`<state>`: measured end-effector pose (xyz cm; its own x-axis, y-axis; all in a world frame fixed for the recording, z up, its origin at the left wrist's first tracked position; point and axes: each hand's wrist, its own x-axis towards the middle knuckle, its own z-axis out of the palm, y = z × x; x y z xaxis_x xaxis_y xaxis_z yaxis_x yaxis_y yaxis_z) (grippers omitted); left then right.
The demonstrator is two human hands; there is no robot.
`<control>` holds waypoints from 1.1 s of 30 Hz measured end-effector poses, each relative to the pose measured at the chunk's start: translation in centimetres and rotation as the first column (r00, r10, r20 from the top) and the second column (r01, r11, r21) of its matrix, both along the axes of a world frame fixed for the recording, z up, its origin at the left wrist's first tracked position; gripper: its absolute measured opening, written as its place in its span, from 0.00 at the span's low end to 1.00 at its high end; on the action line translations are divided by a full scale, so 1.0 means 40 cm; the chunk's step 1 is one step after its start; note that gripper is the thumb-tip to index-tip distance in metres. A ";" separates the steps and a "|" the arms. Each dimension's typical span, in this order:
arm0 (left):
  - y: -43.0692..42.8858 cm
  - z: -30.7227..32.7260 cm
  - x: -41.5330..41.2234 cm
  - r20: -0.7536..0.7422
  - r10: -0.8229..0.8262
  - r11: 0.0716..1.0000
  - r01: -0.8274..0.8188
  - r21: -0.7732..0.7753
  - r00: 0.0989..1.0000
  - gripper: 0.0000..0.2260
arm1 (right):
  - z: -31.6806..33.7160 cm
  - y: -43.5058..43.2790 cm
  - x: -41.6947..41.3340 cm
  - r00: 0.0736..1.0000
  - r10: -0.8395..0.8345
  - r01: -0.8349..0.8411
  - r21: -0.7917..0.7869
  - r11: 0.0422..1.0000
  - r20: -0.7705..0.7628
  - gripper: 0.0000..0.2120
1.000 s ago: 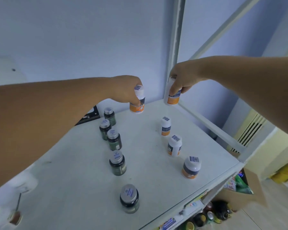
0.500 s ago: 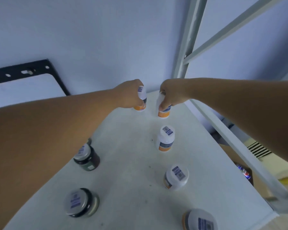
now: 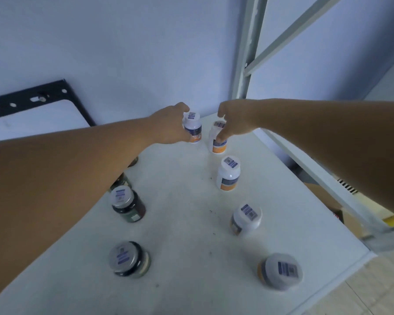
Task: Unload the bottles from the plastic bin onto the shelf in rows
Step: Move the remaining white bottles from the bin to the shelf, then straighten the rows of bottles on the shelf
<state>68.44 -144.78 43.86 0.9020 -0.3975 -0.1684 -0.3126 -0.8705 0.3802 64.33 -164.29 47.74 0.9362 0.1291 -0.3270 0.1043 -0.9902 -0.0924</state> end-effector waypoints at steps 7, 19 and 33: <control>0.076 0.101 -0.210 0.110 -0.192 0.976 0.178 0.127 0.975 0.34 | 0.115 0.012 -0.249 0.989 -0.112 0.121 -0.090 0.989 0.097 0.30; 0.272 0.295 -0.634 0.124 -0.250 0.959 0.227 0.169 0.960 0.28 | 0.248 0.134 -0.626 0.988 -0.085 0.103 -0.139 0.985 0.129 0.28; 0.873 0.435 -1.160 0.135 0.377 0.913 -0.392 0.117 0.917 0.26 | 0.256 0.699 -0.853 0.897 0.386 -0.434 0.258 0.863 0.217 0.19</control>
<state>22.05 -109.87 61.25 0.9959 0.0038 -0.0905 0.0246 -0.9728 0.2304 30.20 -136.34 57.99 0.8120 0.5793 -0.0714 0.5315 -0.7843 -0.3199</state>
